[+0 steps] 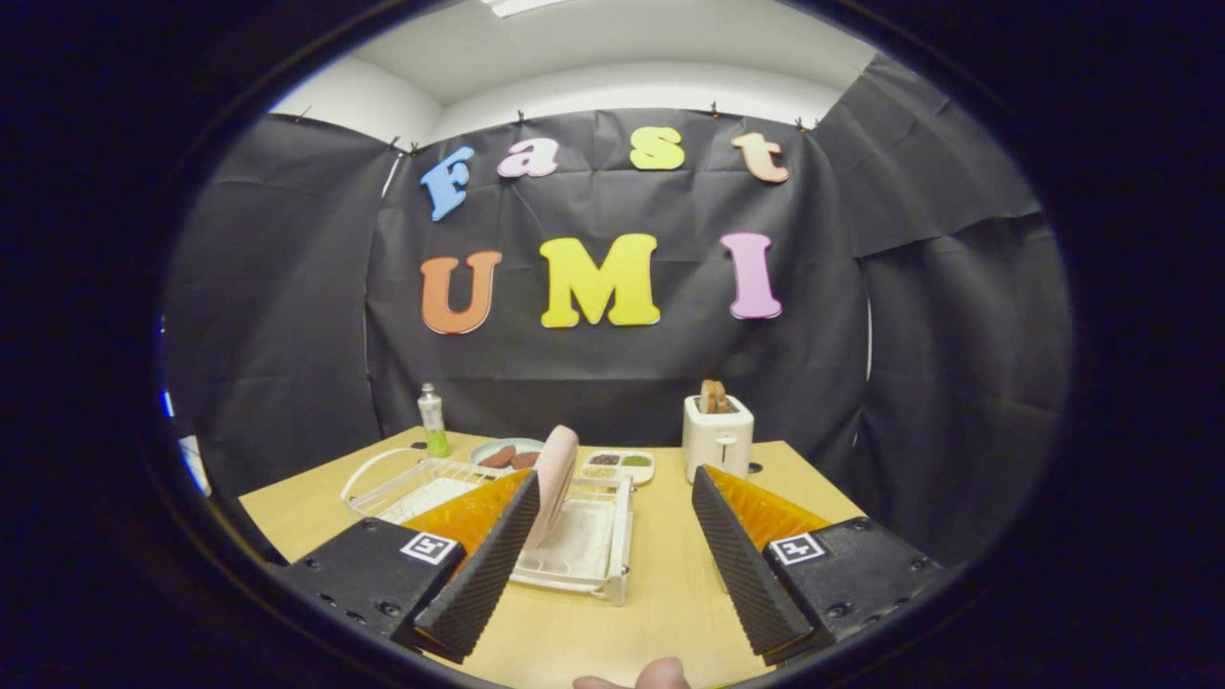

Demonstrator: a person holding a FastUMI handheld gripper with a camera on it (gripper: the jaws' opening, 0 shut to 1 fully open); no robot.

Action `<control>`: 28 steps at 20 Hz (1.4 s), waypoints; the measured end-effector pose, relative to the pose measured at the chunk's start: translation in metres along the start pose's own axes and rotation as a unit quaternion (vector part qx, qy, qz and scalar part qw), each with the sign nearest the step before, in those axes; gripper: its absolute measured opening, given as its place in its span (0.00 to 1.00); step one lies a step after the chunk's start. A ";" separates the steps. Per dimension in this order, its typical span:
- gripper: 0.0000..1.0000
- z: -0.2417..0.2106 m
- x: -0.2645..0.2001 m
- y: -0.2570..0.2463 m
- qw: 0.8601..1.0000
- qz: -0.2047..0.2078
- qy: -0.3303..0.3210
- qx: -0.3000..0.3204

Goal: Take the plate from the dish rack, then take the spoon from the basket and place it into the plate.

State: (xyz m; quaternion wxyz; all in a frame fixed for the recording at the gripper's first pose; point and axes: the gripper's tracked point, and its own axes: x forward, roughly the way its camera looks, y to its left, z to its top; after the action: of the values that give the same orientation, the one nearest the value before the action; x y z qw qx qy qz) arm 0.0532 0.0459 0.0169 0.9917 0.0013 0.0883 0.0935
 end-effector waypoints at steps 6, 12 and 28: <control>1.00 0.038 0.041 0.005 0.998 0.028 0.057 -0.014; 1.00 0.060 0.082 0.023 0.989 0.050 0.136 -0.043; 1.00 -0.024 0.185 0.065 0.912 0.033 0.410 0.001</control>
State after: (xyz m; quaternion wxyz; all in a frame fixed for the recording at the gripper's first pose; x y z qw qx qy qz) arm 0.2158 0.1433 -0.0379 0.8649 -0.0337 0.4867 0.1180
